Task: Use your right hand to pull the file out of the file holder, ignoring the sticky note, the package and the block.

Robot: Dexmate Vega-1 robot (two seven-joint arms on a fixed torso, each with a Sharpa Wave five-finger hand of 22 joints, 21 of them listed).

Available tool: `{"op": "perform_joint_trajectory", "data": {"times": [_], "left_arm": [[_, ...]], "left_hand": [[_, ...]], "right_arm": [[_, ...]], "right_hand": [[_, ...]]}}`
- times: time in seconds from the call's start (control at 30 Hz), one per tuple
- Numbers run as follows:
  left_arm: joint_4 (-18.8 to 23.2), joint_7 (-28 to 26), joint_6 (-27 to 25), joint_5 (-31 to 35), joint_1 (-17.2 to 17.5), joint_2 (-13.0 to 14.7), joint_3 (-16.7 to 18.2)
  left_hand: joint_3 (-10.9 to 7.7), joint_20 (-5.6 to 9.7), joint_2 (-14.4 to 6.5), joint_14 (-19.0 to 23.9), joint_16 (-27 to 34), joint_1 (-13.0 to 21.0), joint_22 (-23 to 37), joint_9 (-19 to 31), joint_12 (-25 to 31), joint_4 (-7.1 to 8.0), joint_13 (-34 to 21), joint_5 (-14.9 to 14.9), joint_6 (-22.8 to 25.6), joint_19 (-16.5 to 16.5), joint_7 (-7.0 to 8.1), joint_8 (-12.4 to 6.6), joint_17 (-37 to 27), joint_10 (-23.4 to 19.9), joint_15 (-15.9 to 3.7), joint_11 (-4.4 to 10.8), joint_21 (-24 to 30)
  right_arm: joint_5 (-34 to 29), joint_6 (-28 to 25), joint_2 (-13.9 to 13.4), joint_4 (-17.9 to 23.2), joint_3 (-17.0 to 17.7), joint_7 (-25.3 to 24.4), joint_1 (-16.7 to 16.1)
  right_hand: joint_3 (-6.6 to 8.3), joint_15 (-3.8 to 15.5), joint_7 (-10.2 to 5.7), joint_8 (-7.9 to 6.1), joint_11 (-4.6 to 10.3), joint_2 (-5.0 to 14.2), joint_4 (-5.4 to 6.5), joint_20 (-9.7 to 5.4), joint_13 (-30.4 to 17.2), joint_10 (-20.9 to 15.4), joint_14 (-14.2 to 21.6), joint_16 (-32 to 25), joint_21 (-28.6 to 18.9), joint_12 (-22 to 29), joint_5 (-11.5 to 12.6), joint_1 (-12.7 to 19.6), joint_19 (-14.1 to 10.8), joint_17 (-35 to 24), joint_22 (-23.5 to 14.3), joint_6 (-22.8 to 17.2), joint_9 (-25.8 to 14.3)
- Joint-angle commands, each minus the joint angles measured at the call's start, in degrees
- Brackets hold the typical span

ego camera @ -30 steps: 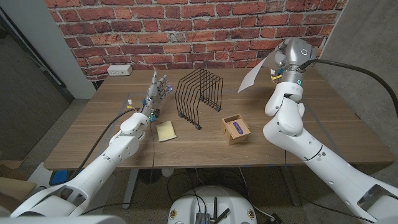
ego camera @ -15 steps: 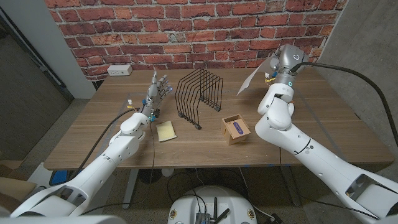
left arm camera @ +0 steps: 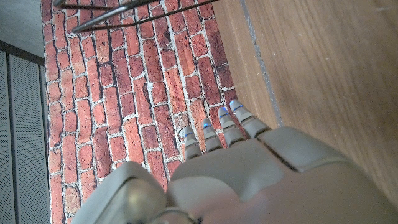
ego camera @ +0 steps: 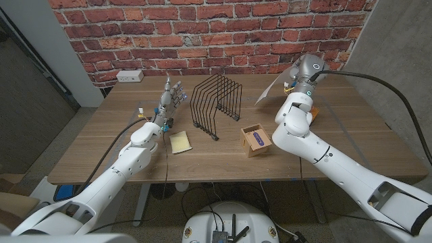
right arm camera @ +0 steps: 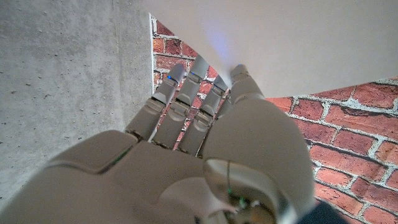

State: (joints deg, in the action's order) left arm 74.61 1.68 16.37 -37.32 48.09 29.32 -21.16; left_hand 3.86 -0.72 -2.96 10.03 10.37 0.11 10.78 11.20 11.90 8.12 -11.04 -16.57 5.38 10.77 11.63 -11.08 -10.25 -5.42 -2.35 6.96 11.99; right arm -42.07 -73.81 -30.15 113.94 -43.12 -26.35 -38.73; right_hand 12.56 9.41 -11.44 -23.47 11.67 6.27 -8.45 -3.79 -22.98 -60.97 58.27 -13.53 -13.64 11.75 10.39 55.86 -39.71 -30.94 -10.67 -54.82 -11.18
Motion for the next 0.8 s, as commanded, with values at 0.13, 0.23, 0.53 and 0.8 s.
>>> {"op": "perform_joint_trajectory", "data": {"times": [0.13,0.23,0.53,0.8], "left_arm": [[0.02,0.0,0.01,0.01,0.01,0.01,0.0],[0.03,-0.01,0.0,0.01,0.03,0.02,0.01],[0.07,-0.03,0.0,0.01,0.05,0.02,0.0],[0.04,-0.02,0.0,0.01,0.04,0.01,0.0]], "left_hand": [[0.19,-0.11,-0.65,0.38,0.36,0.05,0.33,0.2,0.34,0.15,-0.31,-0.39,0.31,0.29,0.37,-0.44,-0.16,0.01,-0.26,0.44,0.47],[0.19,-0.09,-0.65,0.41,0.37,0.05,0.33,0.2,0.35,0.15,-0.31,-0.38,0.27,0.32,0.31,-0.42,-0.16,-0.01,-0.24,0.39,0.48],[0.19,-0.09,-0.66,0.36,0.36,0.05,0.33,0.2,0.34,0.15,-0.31,-0.39,0.34,0.31,0.3,-0.45,-0.16,-0.01,-0.26,0.43,0.48],[0.19,-0.1,-0.66,0.41,0.37,0.06,0.33,0.2,0.35,0.15,-0.31,-0.39,0.26,0.31,0.36,-0.41,-0.16,-0.03,-0.22,0.51,0.48]], "right_arm": [[6.67,-1.33,0.78,-3.23,-1.33,-4.88,1.44],[7.83,-1.62,0.62,-3.5,-1.72,-5.43,1.59],[10.85,-2.19,0.09,-3.27,-2.34,-7.28,1.49],[13.06,-3.01,-1.21,-3.06,-3.91,-7.51,2.18]], "right_hand": [[0.42,4.03,0.47,0.41,0.0,0.43,-0.11,-7.81,-0.12,-0.14,0.23,0.08,0.09,0.22,-0.1,-0.24,-0.58,-0.33,-0.04,-0.15,-0.15],[0.44,3.95,0.53,0.4,0.0,0.42,-0.12,-7.81,-0.11,-0.13,0.25,0.07,0.11,0.21,-0.11,-0.28,-0.58,-0.34,-0.04,-0.24,-0.15],[0.52,3.93,0.5,0.47,-0.02,0.44,-0.15,-7.83,-0.08,-0.02,0.11,0.18,0.17,0.14,-0.12,-0.38,-0.53,-0.3,-0.03,-0.22,-0.15],[0.58,3.94,0.48,0.52,-0.02,0.43,-0.2,-7.84,-0.11,-0.01,0.11,0.16,0.23,0.16,-0.13,-0.42,-0.47,-0.34,-0.03,-0.25,-0.15]]}}
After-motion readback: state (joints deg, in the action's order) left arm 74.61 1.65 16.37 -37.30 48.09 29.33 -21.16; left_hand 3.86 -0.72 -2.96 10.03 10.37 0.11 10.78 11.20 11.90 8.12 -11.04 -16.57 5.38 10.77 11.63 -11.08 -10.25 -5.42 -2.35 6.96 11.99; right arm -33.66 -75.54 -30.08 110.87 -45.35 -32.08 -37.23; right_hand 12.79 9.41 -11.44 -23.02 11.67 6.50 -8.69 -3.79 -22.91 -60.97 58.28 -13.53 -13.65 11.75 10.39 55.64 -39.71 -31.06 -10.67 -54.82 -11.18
